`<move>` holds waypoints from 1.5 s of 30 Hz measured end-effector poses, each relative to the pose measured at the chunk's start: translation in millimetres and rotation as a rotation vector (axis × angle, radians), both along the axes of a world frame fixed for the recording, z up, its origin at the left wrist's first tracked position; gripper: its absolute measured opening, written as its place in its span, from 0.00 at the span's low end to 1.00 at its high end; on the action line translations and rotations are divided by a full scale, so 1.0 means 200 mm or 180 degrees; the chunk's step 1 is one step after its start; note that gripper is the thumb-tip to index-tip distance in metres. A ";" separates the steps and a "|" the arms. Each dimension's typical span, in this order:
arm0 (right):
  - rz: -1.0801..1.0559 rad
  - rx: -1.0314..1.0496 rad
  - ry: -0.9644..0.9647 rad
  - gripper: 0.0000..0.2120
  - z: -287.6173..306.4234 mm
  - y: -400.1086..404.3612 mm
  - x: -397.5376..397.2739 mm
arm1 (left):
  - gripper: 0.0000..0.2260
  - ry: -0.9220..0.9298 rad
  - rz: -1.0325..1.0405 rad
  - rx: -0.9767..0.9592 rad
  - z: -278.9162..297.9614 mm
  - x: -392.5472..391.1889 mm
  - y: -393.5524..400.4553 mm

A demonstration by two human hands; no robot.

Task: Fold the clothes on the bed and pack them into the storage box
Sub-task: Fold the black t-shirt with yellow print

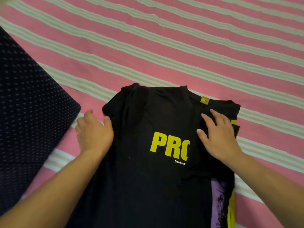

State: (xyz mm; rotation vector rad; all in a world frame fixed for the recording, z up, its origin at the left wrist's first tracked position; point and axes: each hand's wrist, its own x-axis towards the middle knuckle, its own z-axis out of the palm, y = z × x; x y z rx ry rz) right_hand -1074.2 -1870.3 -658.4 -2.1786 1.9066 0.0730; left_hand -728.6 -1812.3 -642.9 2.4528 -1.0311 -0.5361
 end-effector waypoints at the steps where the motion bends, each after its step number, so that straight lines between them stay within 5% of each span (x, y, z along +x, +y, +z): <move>1: 0.0120 -0.0020 -0.0253 0.28 0.03 0.00 0.08 | 0.30 0.0325 0.0203 0.0159 -0.02 0.08 -0.07; 3: 0.0113 0.0204 -0.0825 0.27 0.08 -0.02 0.28 | 0.32 0.0954 0.0109 0.0391 -0.03 0.17 -0.18; 6: -0.0315 0.0595 -0.1428 0.25 0.15 -0.04 0.51 | 0.15 0.1596 -0.0295 0.0608 0.03 0.16 -0.27; 11: -0.0804 0.0664 -0.2012 0.22 0.25 0.03 0.52 | 0.06 0.2501 0.1800 -0.0797 0.05 0.29 -0.11; 14: -0.0586 0.0983 -0.1619 0.21 0.28 0.09 0.51 | 0.08 0.3025 0.2194 -0.0902 -0.02 0.35 0.11; 18: 0.0211 0.0914 -0.1279 0.18 0.34 0.06 0.69 | 0.16 0.3735 0.1847 -0.0685 -0.07 0.33 0.23; 23: 0.0927 0.0559 -0.0979 0.21 0.28 -0.23 1.23 | 0.12 0.4021 0.1635 -0.0692 -0.09 0.30 0.15; 26: 0.1015 0.0672 -0.0142 0.20 0.19 -0.36 1.54 | 0.23 0.4099 0.1716 -0.0755 -0.19 0.33 0.17; 28: 0.0920 0.0791 0.0217 0.18 0.16 -0.39 1.65 | 0.16 0.4115 0.1666 -0.0878 -0.20 0.33 0.19; 32: 0.0848 0.1074 -0.0673 0.09 0.21 -0.39 1.70 | 0.11 0.4252 0.1541 -0.1238 -0.14 0.34 0.24; 34: 0.0647 0.0918 -0.1718 0.06 0.34 -0.34 1.55 | 0.08 0.4051 0.1231 -0.1383 -0.03 0.28 0.28; 36: 0.0133 0.0794 -0.3047 0.14 0.47 -0.23 1.25 | 0.07 0.3553 0.0453 -0.1447 0.13 0.13 0.37; 38: -0.0685 0.0957 -0.4441 0.21 0.55 -0.07 0.85 | 0.12 0.2600 -0.0728 -0.1286 0.26 -0.06 0.51; 40: -0.1939 0.1391 -0.5568 0.14 0.50 0.12 0.47 | 0.22 0.1586 -0.1670 -0.0940 0.29 -0.22 0.69; 41: -0.2694 0.1628 -0.5895 0.13 0.42 0.21 0.32 | 0.27 0.1267 -0.1818 -0.0666 0.28 -0.27 0.78; 43: -0.3873 0.1937 -0.5995 0.30 0.25 0.37 0.16 | 0.36 0.0761 -0.1677 -0.0115 0.20 -0.27 1.00; 45: -0.4188 0.2101 -0.5656 0.36 0.18 0.46 0.17 | 0.43 0.0346 -0.1253 0.0326 0.12 -0.19 1.25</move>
